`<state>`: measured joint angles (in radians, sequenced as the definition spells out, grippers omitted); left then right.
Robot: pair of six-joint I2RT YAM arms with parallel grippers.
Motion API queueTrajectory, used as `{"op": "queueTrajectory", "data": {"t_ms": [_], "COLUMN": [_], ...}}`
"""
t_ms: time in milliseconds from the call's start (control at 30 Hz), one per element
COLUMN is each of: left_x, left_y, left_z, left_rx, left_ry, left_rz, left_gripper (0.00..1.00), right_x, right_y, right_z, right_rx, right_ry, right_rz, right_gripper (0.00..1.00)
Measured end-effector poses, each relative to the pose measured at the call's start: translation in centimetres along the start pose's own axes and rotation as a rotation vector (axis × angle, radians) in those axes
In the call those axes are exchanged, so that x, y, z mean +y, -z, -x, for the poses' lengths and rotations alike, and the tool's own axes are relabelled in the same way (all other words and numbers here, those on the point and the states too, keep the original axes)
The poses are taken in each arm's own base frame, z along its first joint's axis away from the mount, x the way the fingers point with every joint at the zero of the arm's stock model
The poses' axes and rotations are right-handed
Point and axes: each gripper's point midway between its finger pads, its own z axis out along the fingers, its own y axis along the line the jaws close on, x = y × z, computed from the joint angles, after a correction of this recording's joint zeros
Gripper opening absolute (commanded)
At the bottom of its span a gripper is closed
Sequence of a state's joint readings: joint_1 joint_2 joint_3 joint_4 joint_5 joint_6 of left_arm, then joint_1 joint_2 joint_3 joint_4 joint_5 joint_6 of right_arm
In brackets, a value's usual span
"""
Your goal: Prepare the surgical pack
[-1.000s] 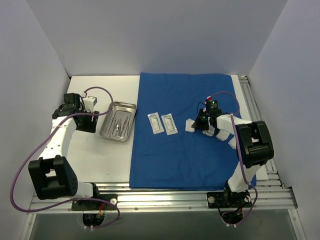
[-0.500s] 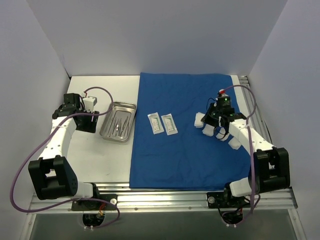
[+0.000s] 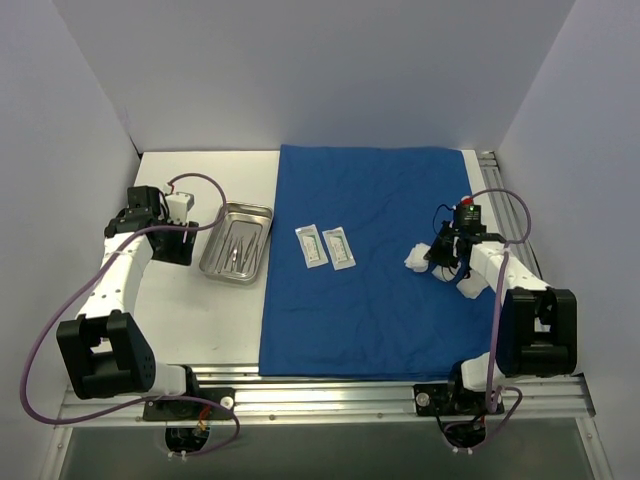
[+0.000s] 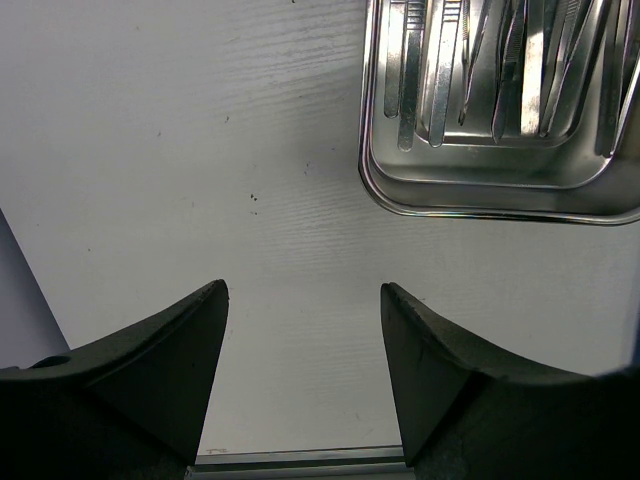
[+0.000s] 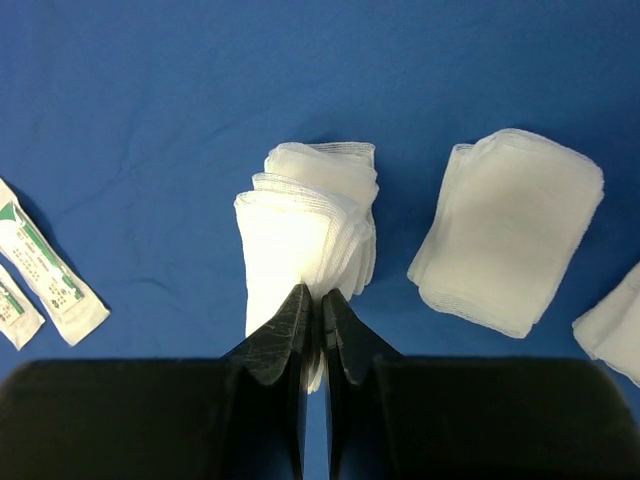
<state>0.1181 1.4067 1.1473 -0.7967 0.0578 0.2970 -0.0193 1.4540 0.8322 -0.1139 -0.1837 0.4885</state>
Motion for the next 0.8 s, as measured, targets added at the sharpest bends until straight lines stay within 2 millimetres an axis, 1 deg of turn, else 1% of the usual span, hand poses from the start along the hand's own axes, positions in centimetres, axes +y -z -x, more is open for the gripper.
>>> {"op": "queueTrajectory", "data": {"t_ms": [233, 433, 600, 800], "left_x": [0.0, 0.0, 0.0, 0.0], "left_y": [0.0, 0.0, 0.0, 0.0], "left_z": [0.0, 0.0, 0.0, 0.0], "left_rx": [0.0, 0.0, 0.0, 0.0], "left_ry": [0.0, 0.0, 0.0, 0.0], "left_rz": [0.0, 0.0, 0.0, 0.0], "left_gripper": [0.72, 0.72, 0.72, 0.72], "right_x": [0.6, 1.8, 2.5, 2.8], "right_y": [0.1, 0.5, 0.5, 0.2], "right_z": [0.1, 0.8, 1.1, 1.4], "right_rx": [0.002, -0.026, -0.031, -0.041], "right_ry": [0.001, 0.005, 0.002, 0.007], "right_rz": [0.032, 0.088, 0.125, 0.135], "right_gripper": [0.0, 0.0, 0.0, 0.0]}}
